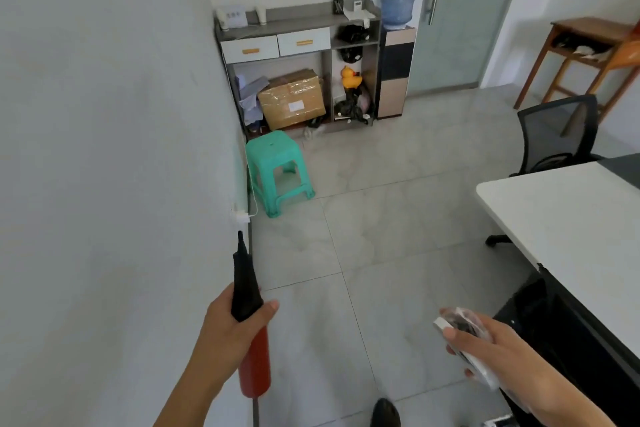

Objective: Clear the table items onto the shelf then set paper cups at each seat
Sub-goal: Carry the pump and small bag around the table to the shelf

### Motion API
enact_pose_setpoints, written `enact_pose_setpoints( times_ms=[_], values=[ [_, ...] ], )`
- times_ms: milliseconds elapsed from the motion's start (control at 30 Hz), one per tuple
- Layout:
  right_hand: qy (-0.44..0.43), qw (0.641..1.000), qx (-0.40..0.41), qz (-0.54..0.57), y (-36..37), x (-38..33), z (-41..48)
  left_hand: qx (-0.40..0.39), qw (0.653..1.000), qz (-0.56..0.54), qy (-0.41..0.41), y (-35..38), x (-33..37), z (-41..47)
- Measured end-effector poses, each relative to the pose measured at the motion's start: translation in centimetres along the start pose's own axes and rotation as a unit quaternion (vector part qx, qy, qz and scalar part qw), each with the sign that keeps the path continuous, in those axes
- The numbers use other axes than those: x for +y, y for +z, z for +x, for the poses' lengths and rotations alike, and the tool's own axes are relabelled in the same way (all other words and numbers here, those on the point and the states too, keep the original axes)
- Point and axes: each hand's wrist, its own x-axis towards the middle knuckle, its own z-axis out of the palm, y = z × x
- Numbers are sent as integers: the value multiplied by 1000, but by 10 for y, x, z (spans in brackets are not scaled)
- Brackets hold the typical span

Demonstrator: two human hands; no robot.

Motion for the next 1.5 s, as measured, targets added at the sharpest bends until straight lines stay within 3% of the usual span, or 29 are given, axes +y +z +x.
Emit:
enact_pose_setpoints(
  times_ms=[300, 533, 767, 967, 1233, 1500],
  values=[
    [-7, 997, 67, -32, -70, -96, 233, 17, 999, 11, -27, 39, 68, 226],
    [-49, 998, -21, -44, -89, -219, 408, 65, 997, -28, -29, 43, 127, 368],
    [-30, 997, -44, -55, -101, -276, 558, 100, 992, -46, -58, 46, 141, 527],
    [-49, 994, 19, -100, -119, -352, 683, 68, 997, -36, -24, 49, 208, 701],
    [-27, 1000, 12, -9, -153, -434, 831, -21, 1000, -15, 13, 86, 290, 900],
    [-12, 999, 34, -6, -240, -485, 1024, 18, 999, -4, -38, 143, 339, 1085]
  ],
)
